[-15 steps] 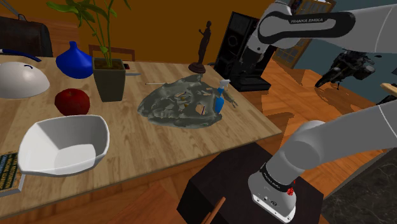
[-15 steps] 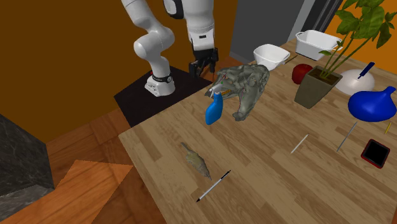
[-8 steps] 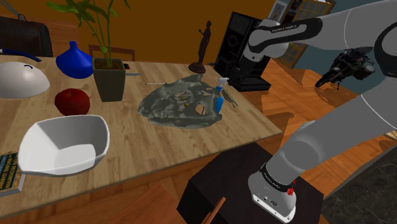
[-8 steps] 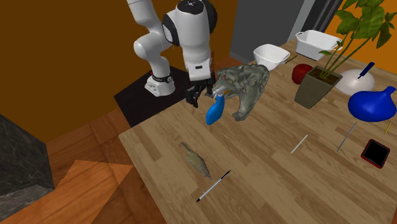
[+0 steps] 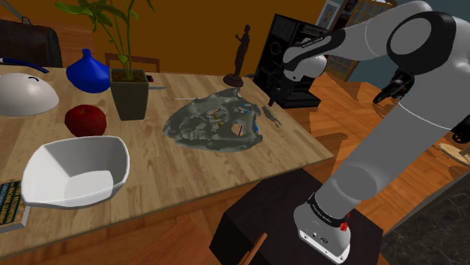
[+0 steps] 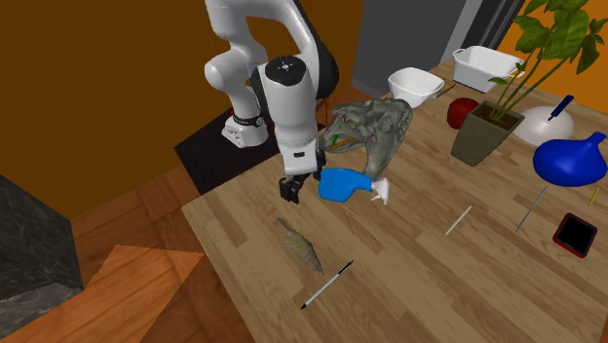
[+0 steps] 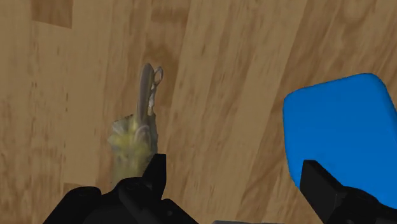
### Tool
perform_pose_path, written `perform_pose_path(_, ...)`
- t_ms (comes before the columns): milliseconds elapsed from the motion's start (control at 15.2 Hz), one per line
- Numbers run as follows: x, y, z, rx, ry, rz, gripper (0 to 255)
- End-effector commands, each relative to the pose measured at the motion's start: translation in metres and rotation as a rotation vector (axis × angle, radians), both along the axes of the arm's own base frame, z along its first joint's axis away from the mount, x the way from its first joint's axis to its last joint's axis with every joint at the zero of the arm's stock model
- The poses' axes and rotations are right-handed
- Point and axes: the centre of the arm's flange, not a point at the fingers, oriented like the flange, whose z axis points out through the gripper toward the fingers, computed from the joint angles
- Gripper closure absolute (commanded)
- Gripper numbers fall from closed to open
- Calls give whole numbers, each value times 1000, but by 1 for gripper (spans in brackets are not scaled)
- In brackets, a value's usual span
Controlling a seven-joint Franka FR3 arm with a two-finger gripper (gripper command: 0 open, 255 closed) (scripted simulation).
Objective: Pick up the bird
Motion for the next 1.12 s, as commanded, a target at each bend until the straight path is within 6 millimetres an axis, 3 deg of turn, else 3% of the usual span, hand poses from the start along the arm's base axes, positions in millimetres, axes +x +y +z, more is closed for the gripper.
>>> perform_pose_path(0, 7, -20, -18, -1, 0, 2, 0)
perform_pose_path(528, 40, -96, -84, -2, 3, 9, 0)
perform_pose_path(1056, 41, -98, -126, -2, 3, 9, 0)
